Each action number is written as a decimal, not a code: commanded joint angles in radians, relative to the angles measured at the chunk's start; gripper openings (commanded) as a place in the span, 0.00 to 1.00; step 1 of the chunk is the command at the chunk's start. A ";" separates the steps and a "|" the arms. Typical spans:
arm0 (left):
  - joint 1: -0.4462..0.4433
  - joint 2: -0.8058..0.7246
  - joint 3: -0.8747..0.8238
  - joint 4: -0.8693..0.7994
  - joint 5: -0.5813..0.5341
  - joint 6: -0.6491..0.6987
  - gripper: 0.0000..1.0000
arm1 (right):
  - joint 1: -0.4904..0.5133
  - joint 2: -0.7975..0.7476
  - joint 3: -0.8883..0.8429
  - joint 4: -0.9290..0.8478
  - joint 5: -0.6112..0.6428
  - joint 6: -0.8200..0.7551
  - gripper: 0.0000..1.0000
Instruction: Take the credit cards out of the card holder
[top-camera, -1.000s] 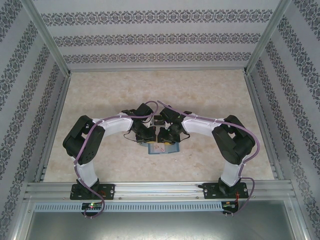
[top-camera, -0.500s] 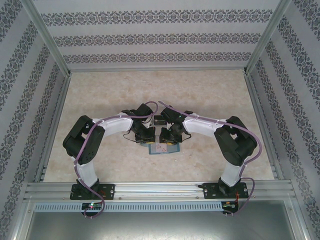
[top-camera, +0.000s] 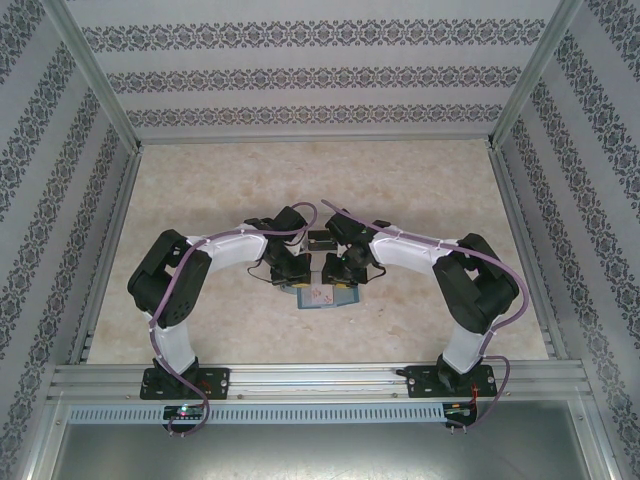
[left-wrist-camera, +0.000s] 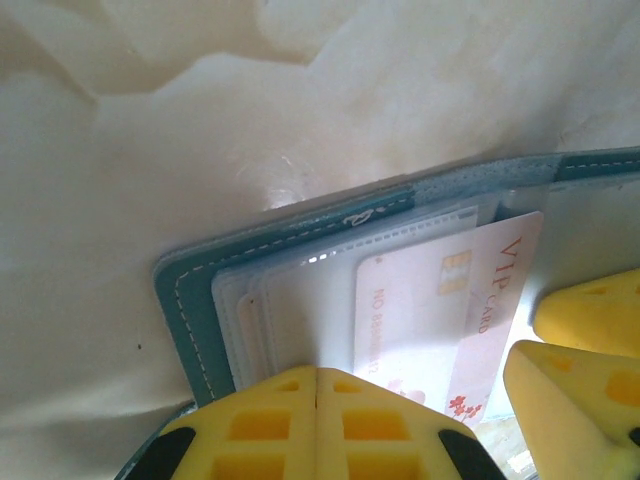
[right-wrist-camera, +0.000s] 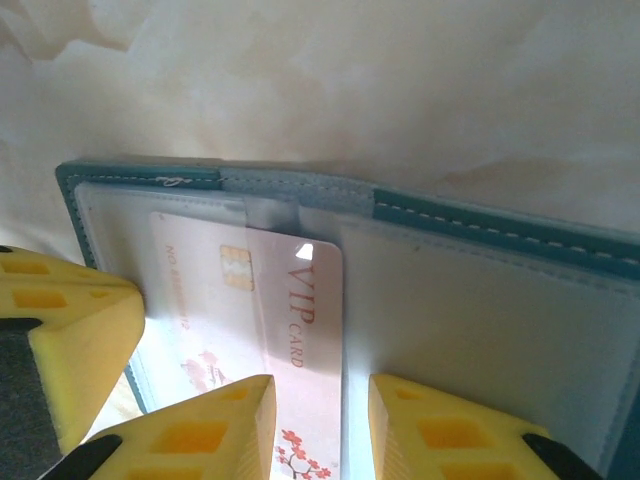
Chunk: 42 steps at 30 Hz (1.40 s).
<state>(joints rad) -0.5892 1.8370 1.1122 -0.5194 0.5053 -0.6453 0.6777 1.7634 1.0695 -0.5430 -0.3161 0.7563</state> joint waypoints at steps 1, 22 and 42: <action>-0.011 0.030 0.011 -0.060 -0.022 0.027 0.01 | -0.009 0.005 -0.024 0.013 -0.016 -0.005 0.31; -0.036 0.038 0.099 -0.129 0.004 0.033 0.02 | -0.016 -0.001 -0.034 0.032 -0.040 -0.005 0.28; -0.034 0.099 0.086 -0.152 -0.021 0.052 0.00 | -0.023 0.029 -0.038 0.068 -0.059 0.000 0.28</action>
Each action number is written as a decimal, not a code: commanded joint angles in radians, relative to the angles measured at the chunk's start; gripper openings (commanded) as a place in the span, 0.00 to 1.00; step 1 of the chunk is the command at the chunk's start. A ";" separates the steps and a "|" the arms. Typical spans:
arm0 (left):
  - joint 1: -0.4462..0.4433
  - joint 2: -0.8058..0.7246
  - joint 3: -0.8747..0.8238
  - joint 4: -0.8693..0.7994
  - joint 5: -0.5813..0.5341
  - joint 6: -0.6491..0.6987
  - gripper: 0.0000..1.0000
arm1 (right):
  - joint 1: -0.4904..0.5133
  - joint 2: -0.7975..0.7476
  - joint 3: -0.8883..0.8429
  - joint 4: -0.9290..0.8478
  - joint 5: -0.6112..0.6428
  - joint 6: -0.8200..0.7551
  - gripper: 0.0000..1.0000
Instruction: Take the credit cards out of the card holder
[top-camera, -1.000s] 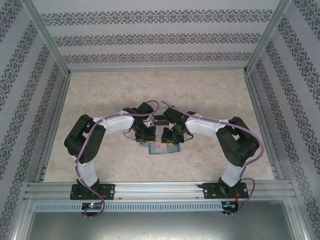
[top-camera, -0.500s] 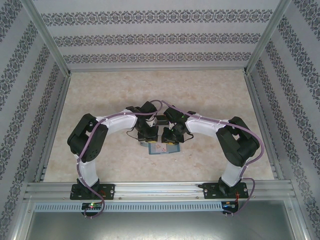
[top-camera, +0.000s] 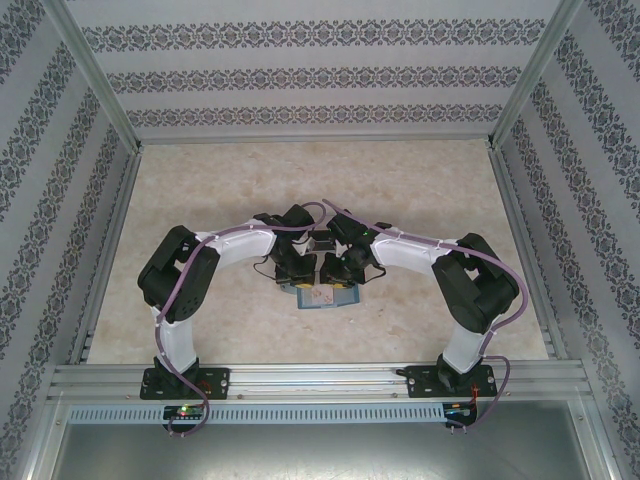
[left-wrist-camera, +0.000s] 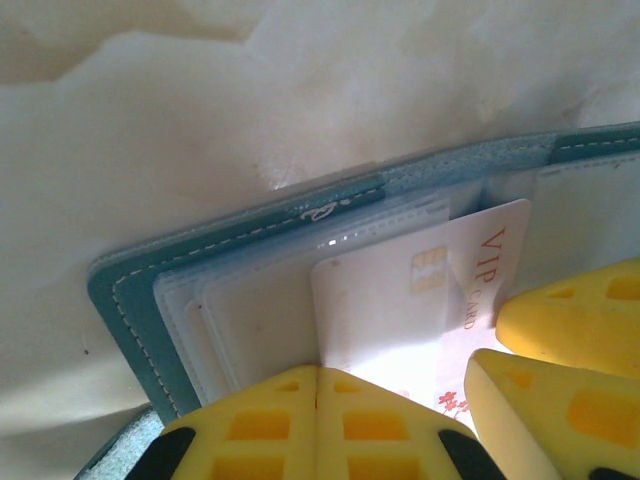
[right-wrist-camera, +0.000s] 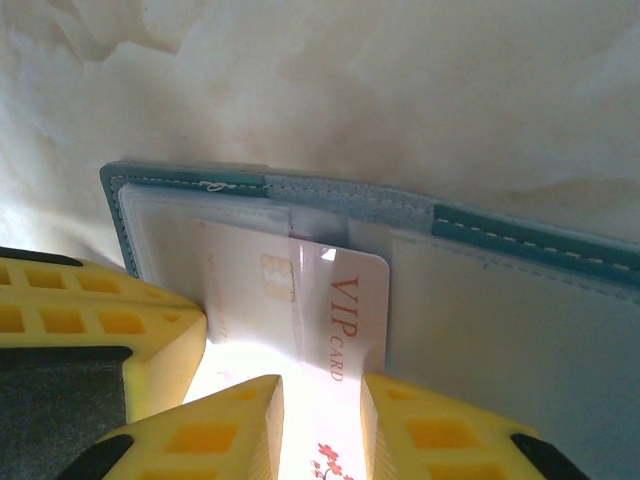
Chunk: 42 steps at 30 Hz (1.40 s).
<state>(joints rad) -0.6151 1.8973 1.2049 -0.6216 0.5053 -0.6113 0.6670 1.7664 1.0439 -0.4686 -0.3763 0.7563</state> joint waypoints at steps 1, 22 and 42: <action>-0.009 0.042 -0.007 -0.050 -0.021 0.018 0.00 | -0.013 0.028 -0.013 -0.015 0.010 -0.004 0.28; -0.009 0.049 -0.002 -0.064 -0.030 0.023 0.00 | -0.015 -0.054 -0.027 -0.018 0.015 0.003 0.32; -0.013 0.060 -0.005 -0.074 -0.034 0.024 0.00 | -0.024 0.001 -0.078 0.105 -0.073 0.027 0.29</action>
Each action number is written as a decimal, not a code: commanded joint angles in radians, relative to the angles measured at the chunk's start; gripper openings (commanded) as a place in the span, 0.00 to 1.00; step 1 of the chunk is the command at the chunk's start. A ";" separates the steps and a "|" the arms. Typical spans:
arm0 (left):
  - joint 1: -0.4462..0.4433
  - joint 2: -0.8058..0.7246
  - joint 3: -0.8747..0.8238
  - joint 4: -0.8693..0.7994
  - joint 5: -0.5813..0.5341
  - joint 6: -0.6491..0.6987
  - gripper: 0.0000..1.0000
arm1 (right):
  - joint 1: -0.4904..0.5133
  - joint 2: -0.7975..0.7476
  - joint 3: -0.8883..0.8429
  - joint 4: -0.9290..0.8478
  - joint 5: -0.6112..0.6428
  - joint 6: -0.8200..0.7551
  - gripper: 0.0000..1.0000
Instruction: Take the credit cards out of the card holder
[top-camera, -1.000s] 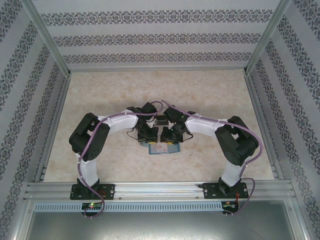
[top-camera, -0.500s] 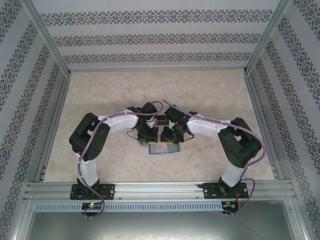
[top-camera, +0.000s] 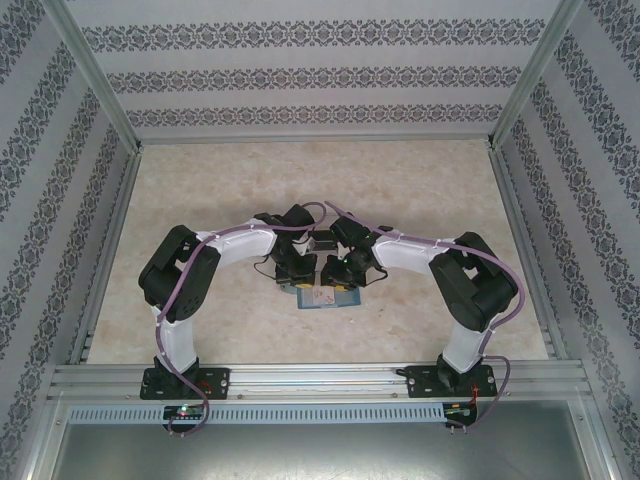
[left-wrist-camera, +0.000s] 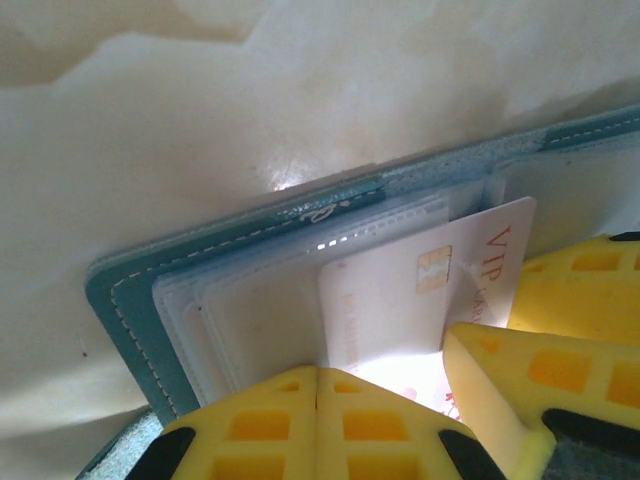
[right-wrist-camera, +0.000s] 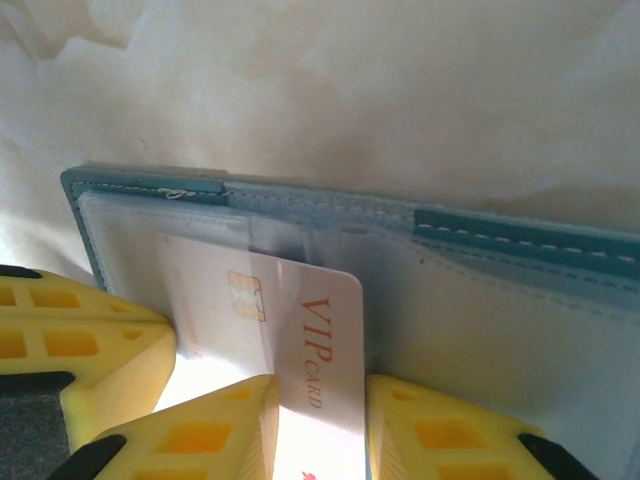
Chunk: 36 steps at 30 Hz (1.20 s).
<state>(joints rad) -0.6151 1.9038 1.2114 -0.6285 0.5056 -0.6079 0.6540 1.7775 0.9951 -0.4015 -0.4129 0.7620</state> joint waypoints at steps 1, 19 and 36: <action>-0.013 0.054 -0.011 -0.067 -0.034 0.021 0.00 | -0.012 -0.018 -0.030 0.047 -0.043 0.024 0.28; -0.014 0.054 -0.002 -0.075 -0.038 0.020 0.00 | -0.037 -0.091 -0.040 -0.014 0.005 -0.009 0.03; -0.015 0.051 0.006 -0.077 -0.037 0.028 0.00 | -0.039 -0.117 0.031 -0.264 0.223 -0.122 0.02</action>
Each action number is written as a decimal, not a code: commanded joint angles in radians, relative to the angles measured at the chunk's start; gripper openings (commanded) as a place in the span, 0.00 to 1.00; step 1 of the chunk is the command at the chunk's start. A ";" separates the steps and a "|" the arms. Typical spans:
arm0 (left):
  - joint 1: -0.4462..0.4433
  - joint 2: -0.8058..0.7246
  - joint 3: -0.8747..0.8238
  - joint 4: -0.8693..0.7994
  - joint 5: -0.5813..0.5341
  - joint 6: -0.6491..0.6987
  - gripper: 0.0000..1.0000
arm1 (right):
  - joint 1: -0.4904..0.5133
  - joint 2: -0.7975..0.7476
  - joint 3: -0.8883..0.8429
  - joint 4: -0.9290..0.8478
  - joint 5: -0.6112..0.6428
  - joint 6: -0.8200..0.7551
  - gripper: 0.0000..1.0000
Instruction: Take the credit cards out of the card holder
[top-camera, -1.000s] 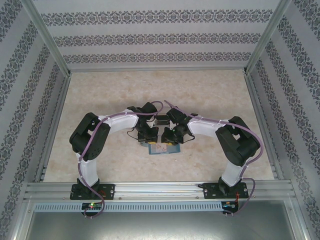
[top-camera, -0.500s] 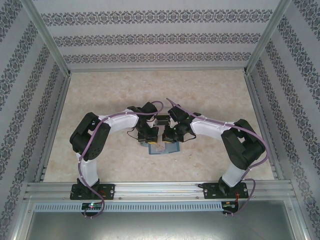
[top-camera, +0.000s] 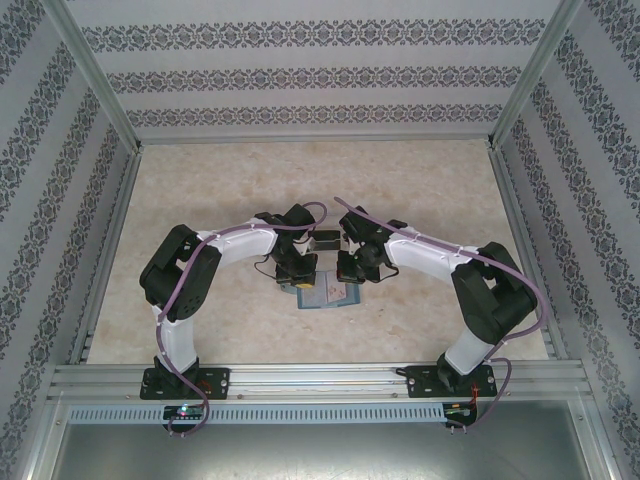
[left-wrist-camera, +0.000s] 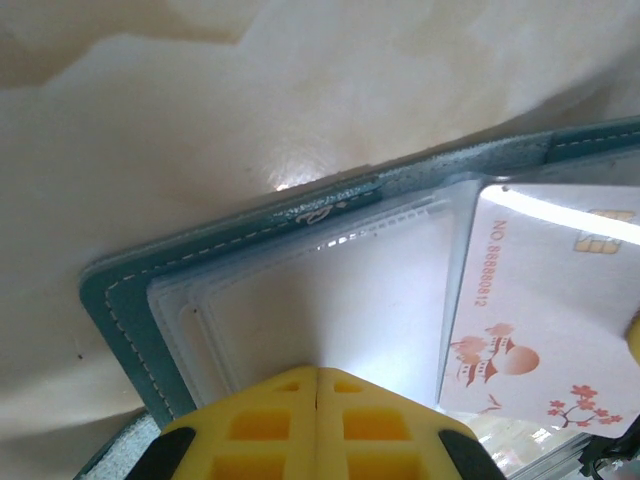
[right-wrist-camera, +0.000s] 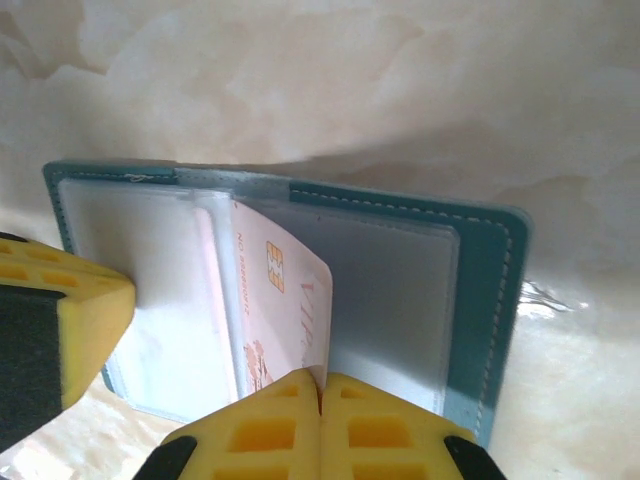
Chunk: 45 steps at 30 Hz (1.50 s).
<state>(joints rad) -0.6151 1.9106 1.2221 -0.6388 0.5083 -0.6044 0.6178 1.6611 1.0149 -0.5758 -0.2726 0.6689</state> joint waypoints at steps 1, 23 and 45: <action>-0.014 0.044 -0.004 -0.067 -0.039 0.025 0.00 | -0.001 0.000 0.015 -0.091 0.084 -0.028 0.02; -0.014 0.038 -0.001 -0.061 -0.041 0.028 0.00 | 0.033 0.014 0.018 0.025 -0.080 0.055 0.15; -0.012 -0.065 0.028 -0.029 -0.096 0.025 0.00 | 0.024 -0.052 0.050 -0.032 -0.010 0.012 0.05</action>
<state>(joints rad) -0.6182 1.8912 1.2278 -0.6441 0.4522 -0.6014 0.6456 1.6459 1.0389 -0.5694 -0.3164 0.7044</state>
